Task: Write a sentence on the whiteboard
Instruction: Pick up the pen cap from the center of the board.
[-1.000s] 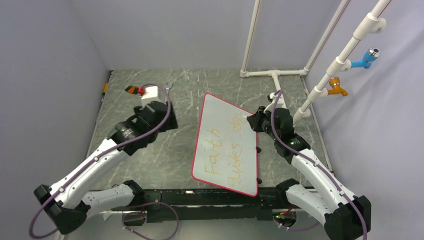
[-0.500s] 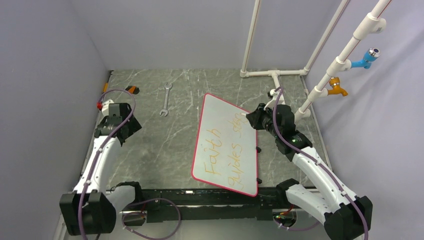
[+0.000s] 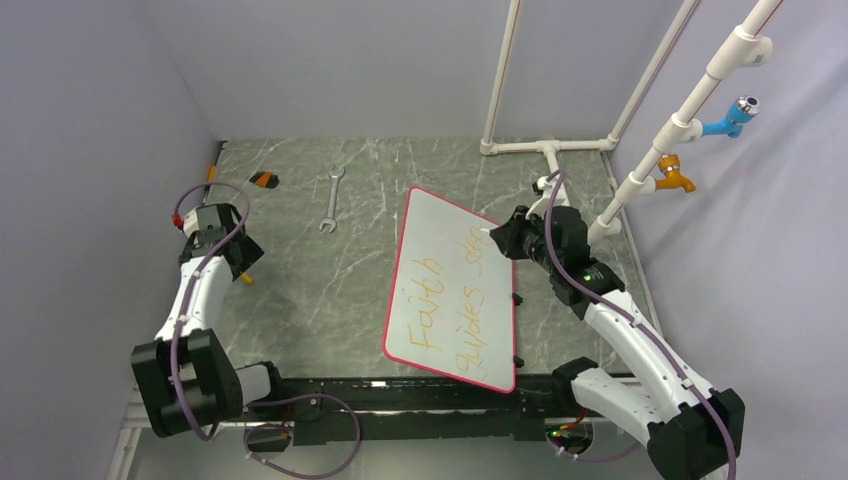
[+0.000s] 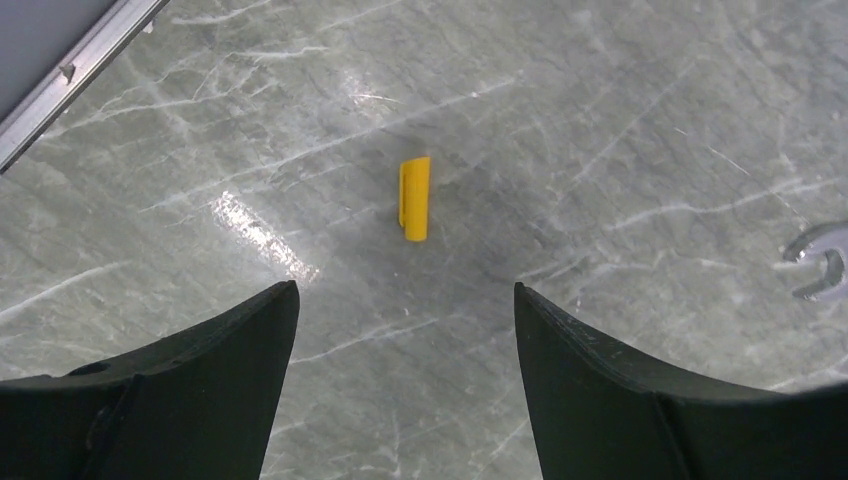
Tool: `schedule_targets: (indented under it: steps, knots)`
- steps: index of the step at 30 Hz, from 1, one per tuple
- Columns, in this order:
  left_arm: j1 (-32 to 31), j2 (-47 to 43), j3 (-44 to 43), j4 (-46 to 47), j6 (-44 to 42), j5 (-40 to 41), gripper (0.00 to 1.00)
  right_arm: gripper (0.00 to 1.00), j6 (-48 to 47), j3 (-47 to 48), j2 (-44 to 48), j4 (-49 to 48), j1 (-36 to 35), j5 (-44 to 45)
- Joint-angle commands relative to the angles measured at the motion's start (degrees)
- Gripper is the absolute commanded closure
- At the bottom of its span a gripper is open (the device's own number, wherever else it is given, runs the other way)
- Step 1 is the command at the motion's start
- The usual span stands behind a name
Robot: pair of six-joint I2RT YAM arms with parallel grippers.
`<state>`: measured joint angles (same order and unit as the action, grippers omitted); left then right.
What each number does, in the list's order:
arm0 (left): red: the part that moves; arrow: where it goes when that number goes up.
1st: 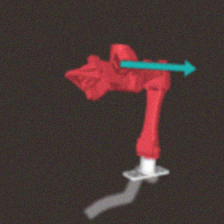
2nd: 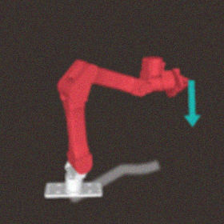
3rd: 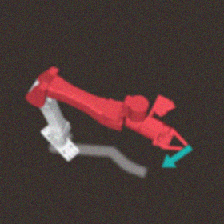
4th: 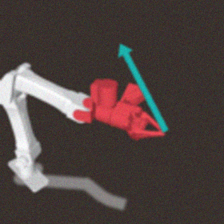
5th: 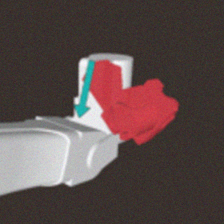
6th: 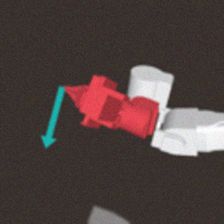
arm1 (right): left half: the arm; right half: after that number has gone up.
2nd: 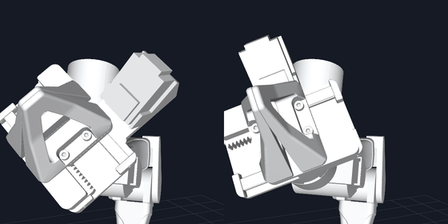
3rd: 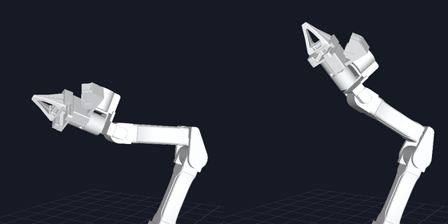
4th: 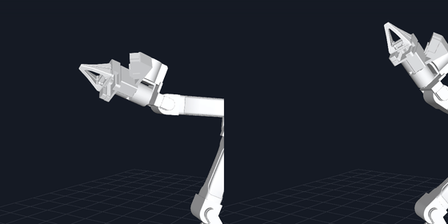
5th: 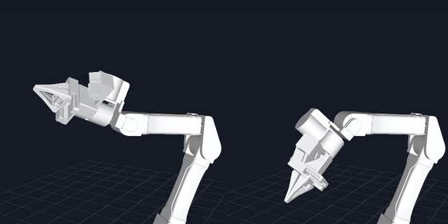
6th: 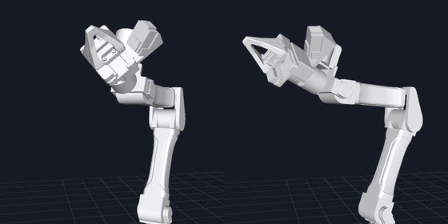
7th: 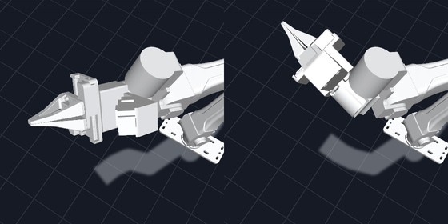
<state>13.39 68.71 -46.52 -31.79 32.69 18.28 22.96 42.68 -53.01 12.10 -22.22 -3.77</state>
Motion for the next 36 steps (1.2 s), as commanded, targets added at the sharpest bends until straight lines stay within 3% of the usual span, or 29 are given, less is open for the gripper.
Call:
schedule_targets:
  steps: [1, 14, 19, 25, 32, 36]
  knots:
    - [3.3, 3.1, 0.7, 5.4, 1.0, -4.0, 0.2, 1.0, 0.9, 3.5, -0.5, -0.3, 0.0, -1.3]
    - [6.1, 16.5, 1.0, 13.2, 0.5, -8.9, 0.3, 1.0, 0.4, 4.4, -0.5, 1.7, 0.0, 0.1]
    - [8.6, 18.9, 0.1, 14.0, -1.0, -11.3, 0.44, 1.0, 0.5, 4.4, -1.3, 1.5, 0.0, 0.1]
    - [10.0, 20.8, -0.1, 14.4, -2.0, -11.2, 0.52, 1.0, 0.3, 5.2, -2.3, 1.4, 0.0, 0.4]
    - [10.7, 23.3, -0.4, 15.4, -4.9, -12.1, 0.76, 1.0, 0.0, 5.3, -2.4, 1.4, 0.0, 1.2]
    - [10.5, 21.9, 1.8, 17.8, -5.5, -11.3, 0.84, 1.0, 0.0, 5.2, -2.2, 1.4, 0.0, 1.4]
